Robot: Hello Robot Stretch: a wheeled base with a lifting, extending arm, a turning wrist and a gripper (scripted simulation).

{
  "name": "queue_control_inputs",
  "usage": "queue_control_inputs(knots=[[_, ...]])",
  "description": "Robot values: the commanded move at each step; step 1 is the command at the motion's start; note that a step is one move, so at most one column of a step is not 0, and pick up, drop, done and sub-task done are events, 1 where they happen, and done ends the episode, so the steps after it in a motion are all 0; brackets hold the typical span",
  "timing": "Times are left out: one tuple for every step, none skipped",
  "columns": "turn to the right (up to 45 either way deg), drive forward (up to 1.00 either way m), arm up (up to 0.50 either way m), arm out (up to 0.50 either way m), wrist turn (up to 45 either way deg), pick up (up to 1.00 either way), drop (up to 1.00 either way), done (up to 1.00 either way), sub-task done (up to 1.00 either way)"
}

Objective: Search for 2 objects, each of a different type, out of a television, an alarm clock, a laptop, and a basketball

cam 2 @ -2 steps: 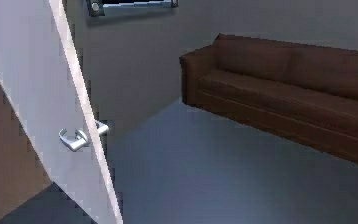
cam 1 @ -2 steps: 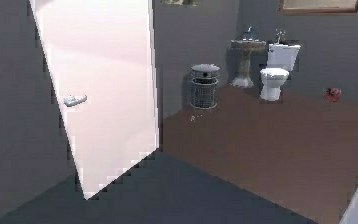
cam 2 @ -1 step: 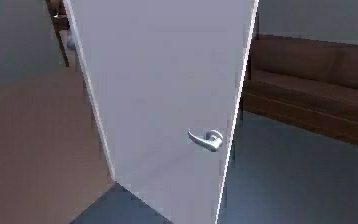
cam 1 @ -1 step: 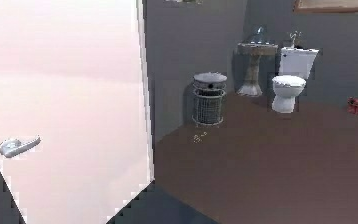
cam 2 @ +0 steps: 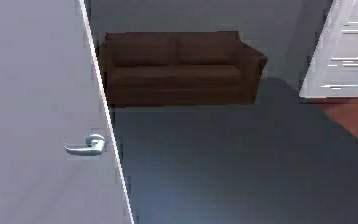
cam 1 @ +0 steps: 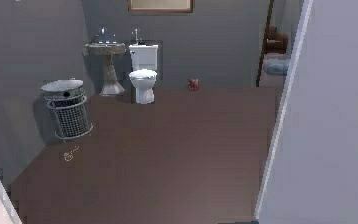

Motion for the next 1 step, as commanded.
queue_control_inputs(knots=[[0.0, 1.00, 0.00, 0.00, 0.0, 0.00, 0.00, 0.00, 0.00]])
